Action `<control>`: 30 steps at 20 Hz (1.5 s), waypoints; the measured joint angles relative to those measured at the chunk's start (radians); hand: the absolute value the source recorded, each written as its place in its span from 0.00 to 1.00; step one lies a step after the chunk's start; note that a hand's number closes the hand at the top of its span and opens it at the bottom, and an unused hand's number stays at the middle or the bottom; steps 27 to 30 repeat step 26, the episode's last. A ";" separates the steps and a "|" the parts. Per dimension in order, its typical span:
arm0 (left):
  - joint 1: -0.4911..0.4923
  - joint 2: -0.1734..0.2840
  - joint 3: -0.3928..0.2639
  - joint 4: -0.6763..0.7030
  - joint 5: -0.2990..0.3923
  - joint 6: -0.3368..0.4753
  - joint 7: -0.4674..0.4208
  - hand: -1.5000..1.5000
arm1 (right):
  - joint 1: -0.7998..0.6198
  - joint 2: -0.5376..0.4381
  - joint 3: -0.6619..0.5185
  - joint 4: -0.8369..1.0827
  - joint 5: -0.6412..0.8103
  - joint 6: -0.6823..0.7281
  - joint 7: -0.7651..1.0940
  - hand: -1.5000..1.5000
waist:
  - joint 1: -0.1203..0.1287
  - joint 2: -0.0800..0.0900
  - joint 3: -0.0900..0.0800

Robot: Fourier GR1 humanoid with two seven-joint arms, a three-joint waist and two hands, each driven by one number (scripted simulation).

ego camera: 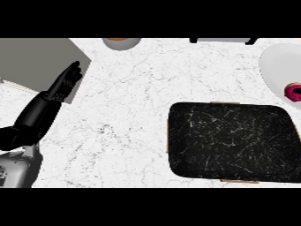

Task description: Pick the cupcake from the tray and place it in the plate

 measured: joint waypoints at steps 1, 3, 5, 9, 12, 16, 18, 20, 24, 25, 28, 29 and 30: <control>0.011 0.002 -0.001 -0.005 0.000 -0.003 -0.004 0.50 | -0.004 -0.010 -0.020 0.008 -0.023 0.048 -0.007 0.00 | 0.000 -0.001 0.000; 0.013 0.006 0.009 0.007 0.000 -0.005 -0.014 0.50 | -0.001 -0.032 -0.063 0.028 -0.072 0.145 -0.021 0.00 | -0.007 -0.001 -0.001; 0.016 0.002 0.007 0.014 -0.005 -0.002 -0.019 0.50 | 0.000 -0.067 -0.103 0.046 -0.116 0.247 -0.024 0.00 | -0.013 -0.002 -0.001; 0.020 0.000 0.005 0.004 -0.010 -0.001 -0.017 0.50 | 0.026 -0.137 -0.157 0.071 -0.174 0.406 -0.041 0.00 | -0.011 -0.001 0.000; 0.034 -0.003 0.005 -0.005 -0.010 -0.002 -0.014 0.50 | 0.065 -0.191 -0.181 0.077 -0.201 0.496 -0.046 0.00 | -0.012 -0.002 0.000; 0.027 -0.001 0.009 -0.005 -0.009 -0.006 -0.016 0.50 | 0.108 -0.235 -0.193 0.069 -0.217 0.545 -0.034 0.00 | -0.011 0.000 0.001; 0.031 -0.005 0.007 -0.012 -0.011 -0.003 -0.012 0.50 | 0.122 -0.265 -0.197 0.061 -0.222 0.572 -0.019 0.00 | -0.010 0.000 0.001; 0.029 -0.008 0.009 -0.010 -0.010 -0.002 -0.011 0.50 | 0.145 -0.284 -0.201 0.050 -0.229 0.589 -0.018 0.00 | -0.014 -0.001 0.001; 0.030 0.001 0.023 -0.011 -0.005 -0.008 -0.015 0.50 | 0.193 -0.308 -0.202 0.032 -0.234 0.604 -0.018 0.00 | -0.014 -0.001 0.002; 0.031 -0.004 0.021 -0.013 -0.005 -0.006 -0.014 0.50 | 0.202 -0.314 -0.199 0.026 -0.233 0.612 -0.017 0.00 | -0.015 -0.001 0.002; 0.029 -0.003 0.021 -0.017 -0.005 -0.007 -0.011 0.50 | 0.212 -0.315 -0.197 0.019 -0.233 0.616 -0.019 0.00 | -0.015 -0.002 0.003; 0.029 -0.003 0.021 -0.017 -0.005 -0.007 -0.011 0.50 | 0.212 -0.315 -0.197 0.019 -0.233 0.616 -0.019 0.00 | -0.015 -0.002 0.003; 0.029 -0.003 0.021 -0.017 -0.005 -0.007 -0.011 0.50 | 0.212 -0.315 -0.197 0.019 -0.233 0.616 -0.019 0.00 | -0.015 -0.002 0.003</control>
